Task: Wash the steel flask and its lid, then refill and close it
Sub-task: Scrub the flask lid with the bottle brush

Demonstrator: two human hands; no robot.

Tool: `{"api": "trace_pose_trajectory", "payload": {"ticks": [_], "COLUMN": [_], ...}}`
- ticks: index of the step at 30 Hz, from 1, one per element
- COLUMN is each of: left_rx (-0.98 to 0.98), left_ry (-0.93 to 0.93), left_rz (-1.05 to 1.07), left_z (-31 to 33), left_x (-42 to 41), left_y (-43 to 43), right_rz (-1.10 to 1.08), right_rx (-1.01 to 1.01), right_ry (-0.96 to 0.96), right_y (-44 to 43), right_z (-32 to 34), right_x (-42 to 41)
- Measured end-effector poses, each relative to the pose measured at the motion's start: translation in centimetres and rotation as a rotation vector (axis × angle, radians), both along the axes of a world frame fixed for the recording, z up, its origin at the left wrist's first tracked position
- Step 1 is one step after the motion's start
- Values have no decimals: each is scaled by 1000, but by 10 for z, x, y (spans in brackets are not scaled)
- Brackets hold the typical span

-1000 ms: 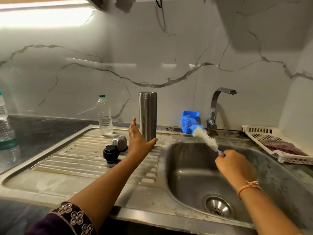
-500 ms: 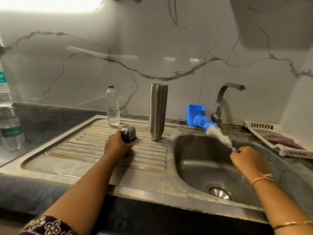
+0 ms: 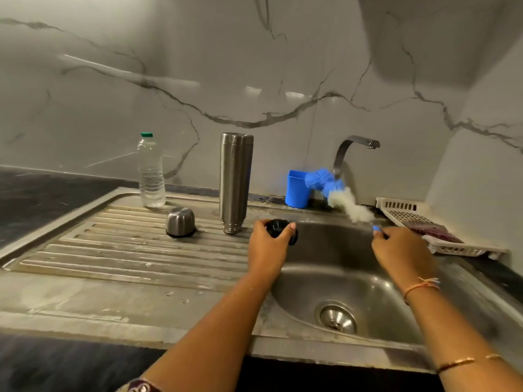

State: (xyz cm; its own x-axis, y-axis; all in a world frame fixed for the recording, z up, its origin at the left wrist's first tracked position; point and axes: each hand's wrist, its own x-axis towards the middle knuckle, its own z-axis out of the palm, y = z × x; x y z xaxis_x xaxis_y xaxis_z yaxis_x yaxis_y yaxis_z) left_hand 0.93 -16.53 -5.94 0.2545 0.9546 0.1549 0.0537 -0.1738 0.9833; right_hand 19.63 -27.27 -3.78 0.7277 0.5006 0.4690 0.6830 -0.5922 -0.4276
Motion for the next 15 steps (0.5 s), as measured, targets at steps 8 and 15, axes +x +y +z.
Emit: {"api": "trace_pose_trajectory", "payload": {"ticks": [8, 15], "left_rx": [66, 85], "left_ry": [26, 7], "left_rz": [16, 33], "left_z": [-17, -17], "left_x": [10, 12], "left_y": [9, 10], "right_rz": [-27, 23], "right_rx": [-147, -559], "right_ry": [-375, -715], "right_y": [48, 109], "right_z": [88, 136], "right_x": [28, 13]}}
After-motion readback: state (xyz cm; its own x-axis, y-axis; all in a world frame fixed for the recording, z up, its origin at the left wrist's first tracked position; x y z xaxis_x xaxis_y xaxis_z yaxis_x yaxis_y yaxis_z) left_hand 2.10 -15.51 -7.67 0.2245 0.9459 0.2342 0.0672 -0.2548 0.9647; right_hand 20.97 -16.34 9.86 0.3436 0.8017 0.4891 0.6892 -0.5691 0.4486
